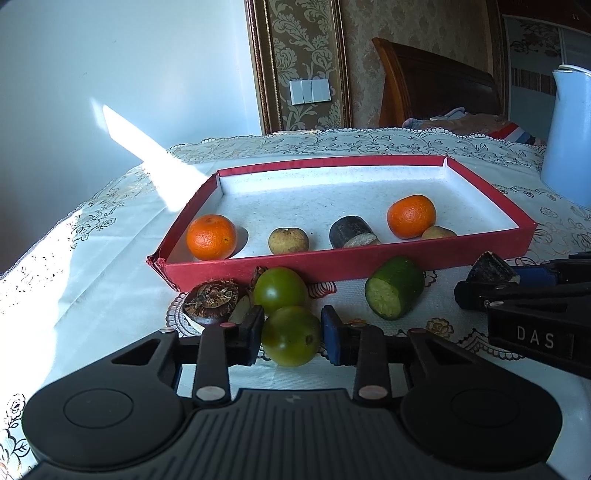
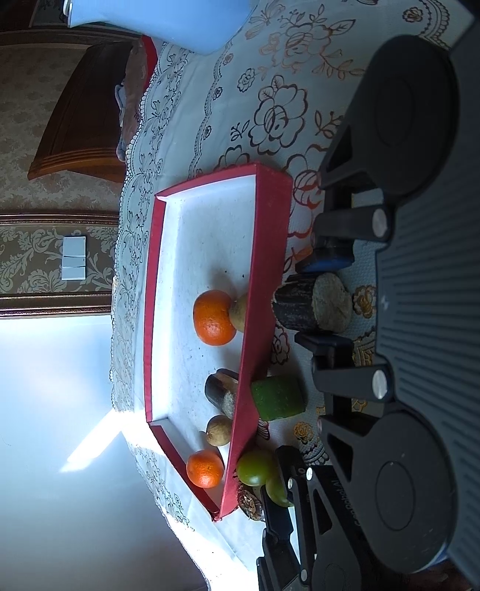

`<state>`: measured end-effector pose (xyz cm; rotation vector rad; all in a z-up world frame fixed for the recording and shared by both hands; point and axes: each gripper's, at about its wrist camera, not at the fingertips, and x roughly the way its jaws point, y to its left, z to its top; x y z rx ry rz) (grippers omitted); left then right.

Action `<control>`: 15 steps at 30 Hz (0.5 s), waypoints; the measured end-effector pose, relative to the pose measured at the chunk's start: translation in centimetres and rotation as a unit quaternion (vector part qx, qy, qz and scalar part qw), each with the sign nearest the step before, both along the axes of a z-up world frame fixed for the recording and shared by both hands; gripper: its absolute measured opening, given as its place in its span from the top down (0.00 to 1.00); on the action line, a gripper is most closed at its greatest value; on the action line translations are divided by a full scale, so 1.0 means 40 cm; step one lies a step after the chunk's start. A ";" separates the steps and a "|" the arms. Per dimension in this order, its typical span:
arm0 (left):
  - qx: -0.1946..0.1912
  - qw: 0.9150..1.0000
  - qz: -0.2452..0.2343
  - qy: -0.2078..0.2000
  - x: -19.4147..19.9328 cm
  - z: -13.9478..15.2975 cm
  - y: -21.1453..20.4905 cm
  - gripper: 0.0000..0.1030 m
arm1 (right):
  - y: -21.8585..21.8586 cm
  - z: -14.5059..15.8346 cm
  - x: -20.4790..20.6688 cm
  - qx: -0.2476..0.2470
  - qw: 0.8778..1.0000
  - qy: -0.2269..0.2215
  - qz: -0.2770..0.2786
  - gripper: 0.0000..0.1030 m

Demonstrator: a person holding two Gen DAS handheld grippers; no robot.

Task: Organize fruits
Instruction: 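Close the left tool on a green round fruit while the right tool holds the dark piece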

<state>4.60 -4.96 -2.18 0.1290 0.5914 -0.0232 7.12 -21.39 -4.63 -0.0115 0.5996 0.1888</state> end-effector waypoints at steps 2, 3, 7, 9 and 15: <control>-0.002 1.000 0.000 -0.001 -0.001 0.000 0.002 0.69 | -0.002 0.001 -0.002 0.003 1.000 -0.002 -0.002 0.70; -0.004 1.000 0.000 -0.001 -0.001 0.000 0.003 0.69 | -0.004 0.001 -0.003 0.005 1.000 -0.002 -0.004 0.70; -0.016 1.000 -0.003 -0.004 -0.007 0.002 0.011 0.70 | -0.010 0.002 -0.008 0.011 1.000 -0.007 -0.009 0.70; -0.019 1.000 -0.005 -0.005 -0.009 0.002 0.013 0.70 | -0.013 0.002 -0.010 0.014 1.000 -0.009 -0.011 0.70; -0.031 0.999 -0.013 -0.033 -0.045 0.012 0.029 0.70 | -0.020 0.005 -0.027 0.028 0.999 -0.018 -0.010 0.70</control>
